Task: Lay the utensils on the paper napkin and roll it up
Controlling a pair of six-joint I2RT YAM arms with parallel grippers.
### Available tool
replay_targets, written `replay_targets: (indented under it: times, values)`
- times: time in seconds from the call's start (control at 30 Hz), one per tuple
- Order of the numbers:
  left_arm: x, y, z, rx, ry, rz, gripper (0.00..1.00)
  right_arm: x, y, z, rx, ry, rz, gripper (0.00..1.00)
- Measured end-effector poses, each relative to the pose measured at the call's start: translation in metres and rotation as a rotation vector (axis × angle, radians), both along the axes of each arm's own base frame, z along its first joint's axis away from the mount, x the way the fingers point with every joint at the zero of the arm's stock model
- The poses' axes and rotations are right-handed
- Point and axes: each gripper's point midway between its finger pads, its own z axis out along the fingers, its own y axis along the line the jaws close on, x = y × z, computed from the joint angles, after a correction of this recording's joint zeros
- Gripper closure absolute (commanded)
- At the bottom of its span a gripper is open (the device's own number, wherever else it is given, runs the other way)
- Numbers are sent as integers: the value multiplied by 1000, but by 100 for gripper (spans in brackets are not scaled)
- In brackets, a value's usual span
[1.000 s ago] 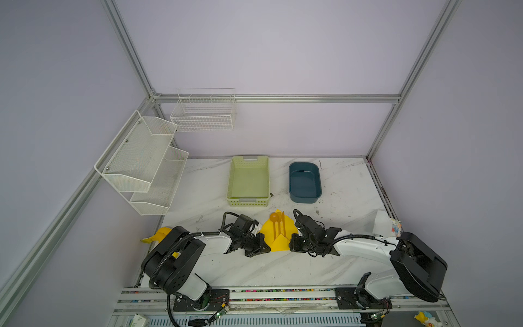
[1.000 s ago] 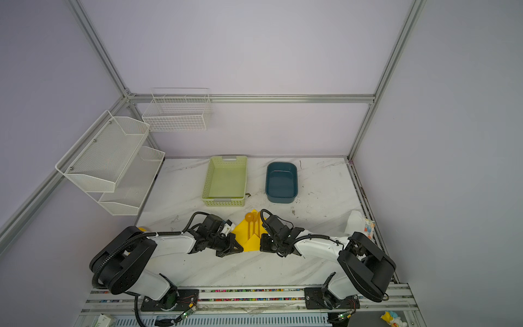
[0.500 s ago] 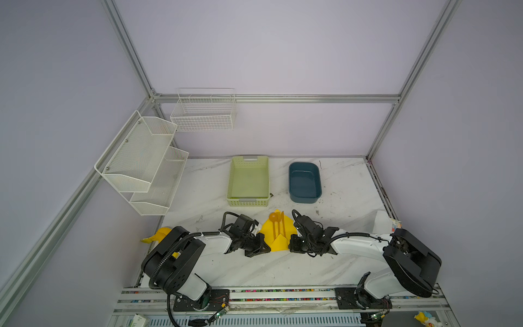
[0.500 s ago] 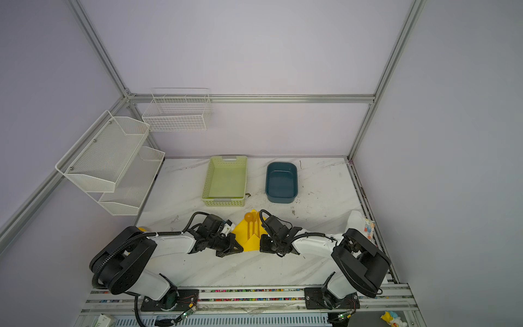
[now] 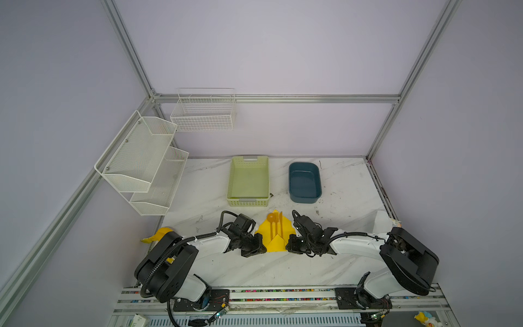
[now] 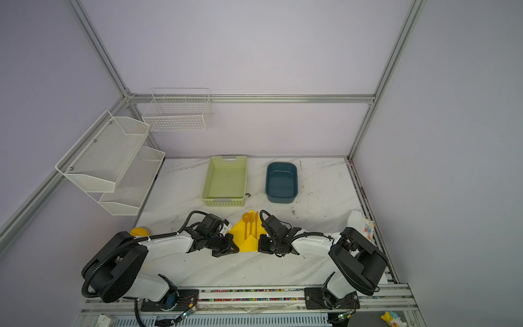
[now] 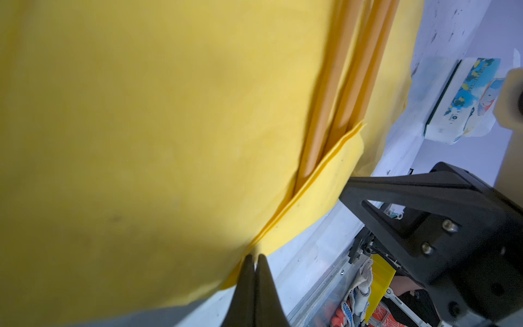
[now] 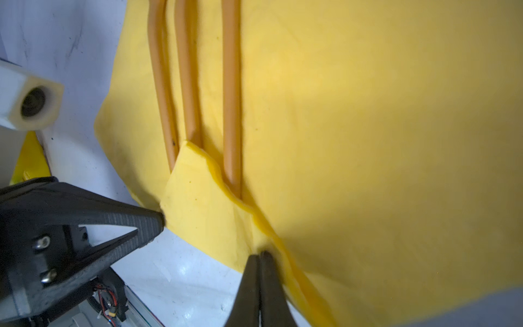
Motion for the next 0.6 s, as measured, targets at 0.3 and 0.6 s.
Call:
replay_targets:
  times: [0.3,0.6]
  values:
    - [8,13,27,78,-68,11,90,-2,5,0,29,26,-20,93]
    - [26,-27,62,34,-145,-67,92,-1,7,0,34,24,-19,93]
